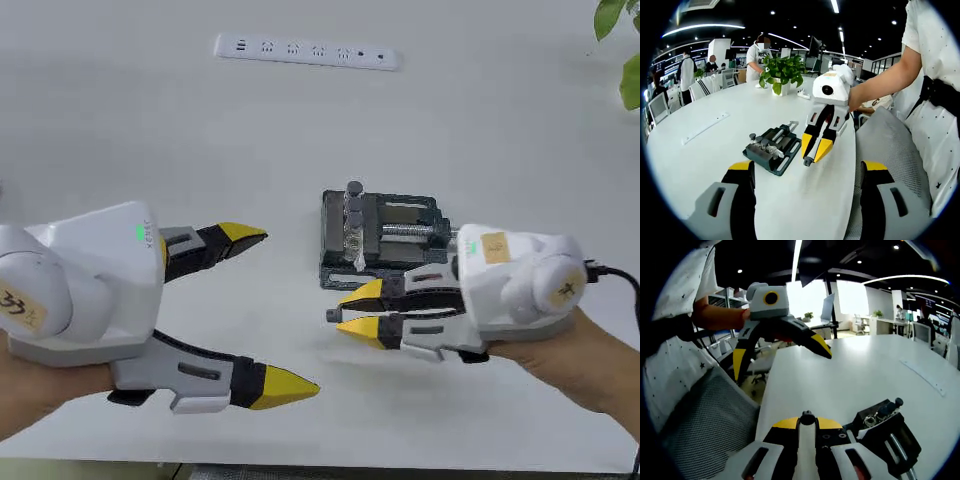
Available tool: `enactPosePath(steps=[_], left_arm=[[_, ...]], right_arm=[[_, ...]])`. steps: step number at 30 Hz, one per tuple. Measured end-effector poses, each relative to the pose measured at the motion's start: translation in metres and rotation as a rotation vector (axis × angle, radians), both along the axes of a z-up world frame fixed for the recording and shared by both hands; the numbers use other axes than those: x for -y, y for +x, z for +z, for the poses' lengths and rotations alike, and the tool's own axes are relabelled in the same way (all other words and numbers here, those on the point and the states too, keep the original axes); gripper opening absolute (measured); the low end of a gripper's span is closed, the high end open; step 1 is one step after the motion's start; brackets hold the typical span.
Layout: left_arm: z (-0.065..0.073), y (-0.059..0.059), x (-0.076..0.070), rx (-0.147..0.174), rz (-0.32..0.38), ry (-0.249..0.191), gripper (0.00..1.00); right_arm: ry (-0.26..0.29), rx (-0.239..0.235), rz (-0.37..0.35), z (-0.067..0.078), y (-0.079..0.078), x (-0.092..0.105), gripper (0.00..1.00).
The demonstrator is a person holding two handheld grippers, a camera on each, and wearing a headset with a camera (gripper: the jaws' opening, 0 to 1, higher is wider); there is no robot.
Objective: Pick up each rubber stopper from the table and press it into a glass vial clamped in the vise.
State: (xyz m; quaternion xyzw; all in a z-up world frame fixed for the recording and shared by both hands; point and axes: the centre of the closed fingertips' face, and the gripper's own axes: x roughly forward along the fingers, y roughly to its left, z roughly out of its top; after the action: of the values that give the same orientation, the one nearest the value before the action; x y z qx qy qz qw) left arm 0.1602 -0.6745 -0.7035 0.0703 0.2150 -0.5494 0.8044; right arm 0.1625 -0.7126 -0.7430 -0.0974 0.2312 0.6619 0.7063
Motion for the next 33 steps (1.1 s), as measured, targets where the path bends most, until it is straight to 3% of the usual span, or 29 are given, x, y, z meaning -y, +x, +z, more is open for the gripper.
enactPosePath(steps=[7, 13, 19, 24, 27, 29, 33], left_arm=[[0.014, 0.003, 0.012, 0.038, -0.017, -0.031, 0.76], [0.034, 0.009, 0.022, 0.052, -0.019, -0.083, 0.53], [0.056, 0.012, 0.034, 0.105, -0.046, -0.137, 0.38], [0.068, 0.006, 0.042, 0.120, -0.095, -0.174, 0.18], [0.068, 0.003, 0.045, 0.104, -0.109, -0.179, 0.18], [0.068, 0.002, 0.046, 0.120, -0.118, -0.169, 0.17], [0.072, 0.001, 0.049, 0.118, -0.129, -0.193, 0.10]], right_arm=[[0.058, 0.012, -0.009, 0.044, -0.004, 0.018, 0.07], [0.078, 0.027, 0.003, 0.072, -0.012, 0.019, 0.07], [0.090, 0.036, 0.028, 0.088, -0.017, 0.012, 0.07], [0.104, 0.045, 0.029, 0.098, -0.015, 0.010, 0.07], [0.118, 0.050, 0.021, 0.104, -0.012, 0.010, 0.07], [0.121, 0.053, 0.023, 0.107, -0.012, 0.010, 0.07], [0.127, 0.056, 0.031, 0.111, -0.012, 0.008, 0.07]])
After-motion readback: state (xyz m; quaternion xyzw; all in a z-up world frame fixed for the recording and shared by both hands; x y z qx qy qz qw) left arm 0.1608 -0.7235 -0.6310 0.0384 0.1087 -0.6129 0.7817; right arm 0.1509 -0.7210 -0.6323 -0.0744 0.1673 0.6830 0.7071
